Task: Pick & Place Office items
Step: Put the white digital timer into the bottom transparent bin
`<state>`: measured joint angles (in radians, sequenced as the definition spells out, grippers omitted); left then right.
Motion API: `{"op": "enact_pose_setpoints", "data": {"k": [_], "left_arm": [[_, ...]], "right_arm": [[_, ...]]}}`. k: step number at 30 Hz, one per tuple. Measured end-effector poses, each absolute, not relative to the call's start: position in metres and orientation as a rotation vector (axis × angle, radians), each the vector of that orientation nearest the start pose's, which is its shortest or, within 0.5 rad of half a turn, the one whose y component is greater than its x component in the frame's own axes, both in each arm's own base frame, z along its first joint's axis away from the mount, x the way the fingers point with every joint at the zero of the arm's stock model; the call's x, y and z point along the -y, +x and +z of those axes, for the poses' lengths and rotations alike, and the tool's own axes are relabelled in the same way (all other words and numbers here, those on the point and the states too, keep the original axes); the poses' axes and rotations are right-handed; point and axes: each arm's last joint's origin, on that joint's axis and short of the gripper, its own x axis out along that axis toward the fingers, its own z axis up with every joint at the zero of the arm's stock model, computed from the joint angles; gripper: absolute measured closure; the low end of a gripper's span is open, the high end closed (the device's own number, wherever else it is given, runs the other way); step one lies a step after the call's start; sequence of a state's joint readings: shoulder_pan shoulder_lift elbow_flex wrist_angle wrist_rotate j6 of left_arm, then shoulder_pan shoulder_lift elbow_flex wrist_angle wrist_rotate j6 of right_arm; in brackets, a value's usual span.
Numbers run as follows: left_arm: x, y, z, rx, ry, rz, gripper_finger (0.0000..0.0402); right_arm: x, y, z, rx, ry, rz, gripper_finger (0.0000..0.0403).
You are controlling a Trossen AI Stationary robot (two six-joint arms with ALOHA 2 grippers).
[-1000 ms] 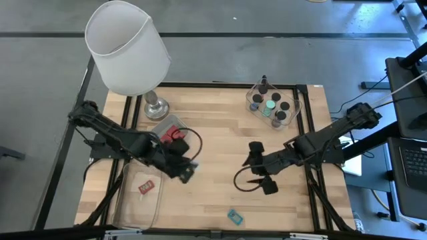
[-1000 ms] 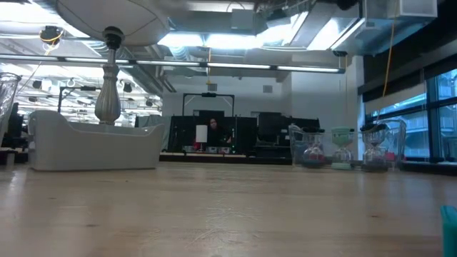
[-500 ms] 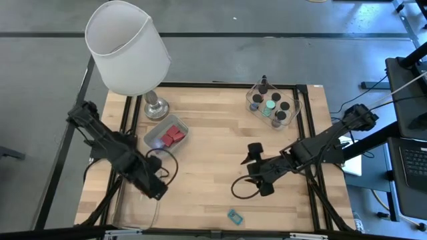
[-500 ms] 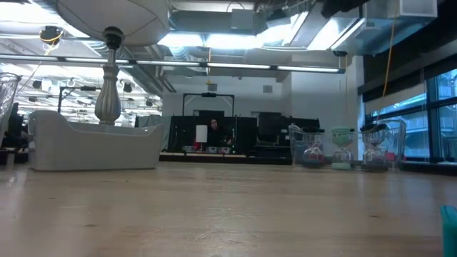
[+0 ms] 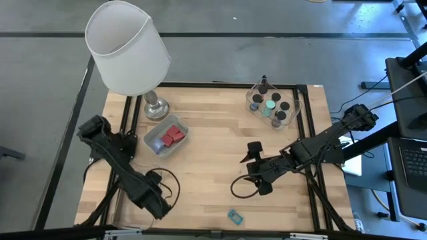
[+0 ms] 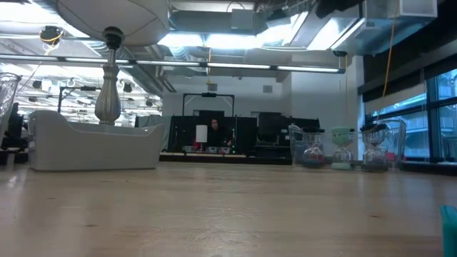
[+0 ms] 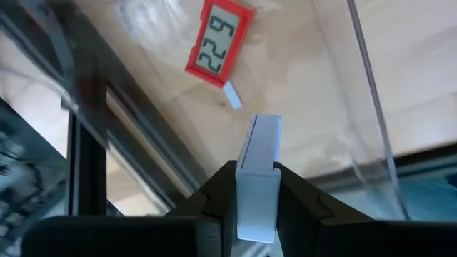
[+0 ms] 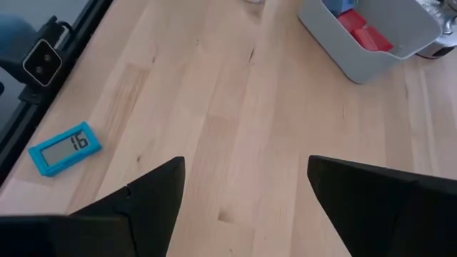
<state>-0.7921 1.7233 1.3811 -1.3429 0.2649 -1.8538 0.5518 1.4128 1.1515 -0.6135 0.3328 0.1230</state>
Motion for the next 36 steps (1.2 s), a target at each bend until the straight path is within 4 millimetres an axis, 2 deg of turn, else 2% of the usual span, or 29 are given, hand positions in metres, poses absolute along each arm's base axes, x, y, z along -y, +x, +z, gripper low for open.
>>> {"op": "enact_pose_setpoints", "data": {"k": [8, 19, 31, 36], "left_arm": [[0.230, 0.216, 0.208, -1.777, -0.633, 0.868, 0.0330], [0.234, 0.206, 0.187, -1.772, -0.607, 0.906, 0.0330], [0.231, 0.203, 0.179, -1.764, -0.599, 0.933, 0.0327], [0.230, 0.204, 0.179, -1.773, -0.608, 0.938, 0.0307]], "right_arm": [[-0.146, 0.255, 0.288, -0.773, -0.245, 0.158, 0.0103], [-0.147, 0.256, 0.289, -0.758, -0.259, 0.167, 0.0103], [-0.147, 0.256, 0.289, -0.754, -0.283, 0.178, 0.0103], [-0.146, 0.256, 0.289, -0.754, -0.292, 0.181, 0.0103]]}}
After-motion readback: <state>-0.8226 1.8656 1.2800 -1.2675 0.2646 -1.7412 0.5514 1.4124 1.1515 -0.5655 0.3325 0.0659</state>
